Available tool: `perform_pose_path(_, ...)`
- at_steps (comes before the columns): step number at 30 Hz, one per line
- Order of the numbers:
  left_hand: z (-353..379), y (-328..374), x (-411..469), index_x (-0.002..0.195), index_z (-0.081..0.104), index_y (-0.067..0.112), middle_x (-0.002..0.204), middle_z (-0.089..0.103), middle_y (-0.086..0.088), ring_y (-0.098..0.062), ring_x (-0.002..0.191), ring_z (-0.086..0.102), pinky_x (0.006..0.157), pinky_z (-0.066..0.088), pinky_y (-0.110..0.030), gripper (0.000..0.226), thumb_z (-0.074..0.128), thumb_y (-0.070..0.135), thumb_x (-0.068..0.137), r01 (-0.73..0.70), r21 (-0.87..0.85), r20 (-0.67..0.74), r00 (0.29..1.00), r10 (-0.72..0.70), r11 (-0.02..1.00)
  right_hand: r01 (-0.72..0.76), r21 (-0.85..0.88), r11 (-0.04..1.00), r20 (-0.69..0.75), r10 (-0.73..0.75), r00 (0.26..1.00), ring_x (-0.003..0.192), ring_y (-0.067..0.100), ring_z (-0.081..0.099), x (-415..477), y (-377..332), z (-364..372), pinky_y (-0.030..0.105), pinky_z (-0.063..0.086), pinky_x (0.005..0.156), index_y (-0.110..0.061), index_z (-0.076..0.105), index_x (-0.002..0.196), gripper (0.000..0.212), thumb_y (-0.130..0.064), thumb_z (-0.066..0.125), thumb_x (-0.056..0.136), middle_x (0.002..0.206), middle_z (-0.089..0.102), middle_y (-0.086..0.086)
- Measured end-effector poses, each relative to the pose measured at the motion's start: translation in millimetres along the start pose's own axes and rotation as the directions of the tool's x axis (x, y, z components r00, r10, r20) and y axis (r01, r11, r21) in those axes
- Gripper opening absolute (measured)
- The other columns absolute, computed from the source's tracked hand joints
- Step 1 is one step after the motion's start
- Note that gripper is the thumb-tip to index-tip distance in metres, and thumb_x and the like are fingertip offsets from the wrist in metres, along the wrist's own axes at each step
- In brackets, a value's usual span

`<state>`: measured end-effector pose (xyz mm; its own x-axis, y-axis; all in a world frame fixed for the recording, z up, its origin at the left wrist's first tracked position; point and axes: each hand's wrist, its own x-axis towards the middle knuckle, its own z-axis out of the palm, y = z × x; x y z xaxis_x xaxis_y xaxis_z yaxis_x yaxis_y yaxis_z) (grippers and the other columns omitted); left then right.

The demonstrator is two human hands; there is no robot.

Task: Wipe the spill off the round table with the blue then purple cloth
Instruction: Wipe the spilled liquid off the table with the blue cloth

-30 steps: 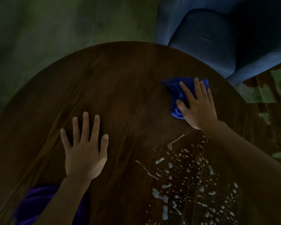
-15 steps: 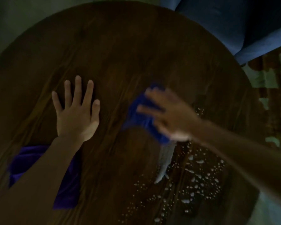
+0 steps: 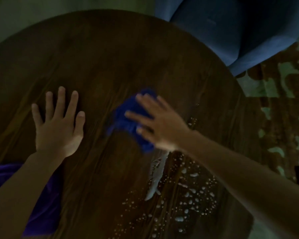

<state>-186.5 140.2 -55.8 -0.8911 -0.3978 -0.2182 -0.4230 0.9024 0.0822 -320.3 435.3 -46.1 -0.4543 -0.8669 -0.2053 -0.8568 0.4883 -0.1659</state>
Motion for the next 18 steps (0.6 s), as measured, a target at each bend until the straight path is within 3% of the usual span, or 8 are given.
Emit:
perform_pose_path(2, 1.7, -1.8, 0.0, 0.162, -0.005, 0.037, 0.171, -0.011, 0.001, -0.025, 0.155, -0.015, 0.123, -0.006, -0.06, 0.068, -0.001, 0.065, 0.1, 0.009, 0.011, 0.007, 1.0, -0.009, 1.0, -0.329, -0.001, 0.944, -0.049, 0.328, 0.943, 0.163, 0.034, -0.003, 10.9, 58.6, -23.0, 0.055, -0.001, 0.13, -0.041, 0.008, 0.167, 0.068, -0.062, 0.003, 0.103, 0.177, -0.002, 0.01)
perform_pose_path(4, 0.7, -3.7, -0.8, 0.162, -0.006, 0.037, 0.171, -0.012, 0.001, -0.025, 0.155, -0.015, 0.122, -0.005, -0.062, 0.069, -0.001, 0.066, 0.1, 0.023, 0.007, 0.032, 0.999, -0.024, 1.0, -0.611, 0.072, 0.788, -0.038, 0.614, 0.788, 0.163, 0.035, -0.006, 0.4, 106.7, -35.2, 0.057, 0.0, 0.131, -0.036, 0.008, 0.169, 0.068, -0.06, 0.006, 0.105, 0.177, -0.005, 0.013)
perform_pose_path(6, -3.1, -0.7, -3.3, 0.161, -0.007, 0.039, 0.171, -0.012, 0.002, -0.026, 0.156, -0.013, 0.121, -0.005, -0.064, 0.069, 0.003, 0.069, 0.099, -0.001, 0.002, 0.047, 0.999, 0.001, 1.0, -0.74, 0.143, 0.658, -0.022, 0.749, 0.662, 0.163, 0.035, -0.009, -16.6, 118.3, -30.2, 0.057, 0.001, 0.131, -0.034, 0.008, 0.169, 0.064, -0.056, 0.012, 0.109, 0.177, -0.009, 0.014)
perform_pose_path(8, -8.2, 8.7, -12.6, 0.16, -0.009, 0.043, 0.17, -0.014, 0.003, -0.026, 0.156, -0.011, 0.12, -0.006, -0.063, 0.07, 0.007, 0.071, 0.099, -0.045, -0.005, 0.068, 0.997, 0.046, 0.999, -0.771, 0.177, 0.611, -0.056, 0.789, 0.612, 0.163, 0.035, -0.006, -29.1, 90.0, -15.4, 0.057, 0.004, 0.131, -0.033, 0.01, 0.169, 0.064, -0.056, 0.011, 0.109, 0.176, -0.008, 0.015)
perform_pose_path(10, -8.7, 26.4, -30.7, 0.158, -0.014, 0.046, 0.169, -0.017, 0.004, -0.026, 0.155, -0.013, 0.12, -0.007, -0.062, 0.069, 0.005, 0.072, 0.097, -0.051, -0.04, 0.094, 0.994, 0.055, 0.998, -0.699, 0.123, 0.705, -0.138, 0.709, 0.691, 0.163, 0.035, -0.003, -43.3, 34.5, 5.0, 0.058, 0.007, 0.131, -0.034, 0.009, 0.169, 0.064, -0.057, 0.006, 0.109, 0.176, -0.003, 0.015)
perform_pose_path(13, 2.3, 50.1, -60.0, 0.156, -0.02, 0.046, 0.167, -0.024, 0.003, -0.028, 0.154, -0.02, 0.121, -0.009, -0.062, 0.069, -0.002, 0.072, 0.095, -0.015, -0.037, 0.133, 0.991, 0.02, 0.999, -0.312, 0.09, 0.946, -0.115, 0.321, 0.94, 0.164, 0.033, -0.003, -75.5, -58.8, 35.3, 0.056, 0.004, 0.13, -0.041, 0.008, 0.169, 0.061, -0.058, 0.018, 0.111, 0.177, -0.003, 0.011)
perform_pose_path(16, 10.0, 57.7, -67.7, 0.16, -0.011, 0.039, 0.17, -0.016, -0.001, -0.03, 0.156, -0.015, 0.122, -0.005, -0.064, 0.069, 0.001, 0.067, 0.099, -0.012, -0.013, 0.097, 0.995, 0.013, 1.0, -0.084, 0.061, 0.995, -0.09, 0.09, 0.992, 0.163, 0.031, -0.004, -81.4, -41.1, 36.2, 0.053, -0.001, 0.129, -0.045, 0.01, 0.168, 0.062, -0.059, 0.025, 0.109, 0.178, -0.002, 0.009)
perform_pose_path(18, 11.3, 57.7, -64.8, 0.162, -0.006, 0.038, 0.17, -0.011, -0.002, -0.031, 0.156, -0.011, 0.121, -0.002, -0.065, 0.067, 0.005, 0.064, 0.101, -0.022, 0.003, 0.076, 0.997, 0.022, 1.0, -0.191, -0.05, 0.98, -0.093, 0.186, 0.978, 0.162, 0.037, -0.002, -64.9, 17.0, 19.3, 0.063, 0.006, 0.129, -0.043, 0.015, 0.166, 0.061, -0.054, 0.031, 0.109, 0.176, 0.002, 0.01)
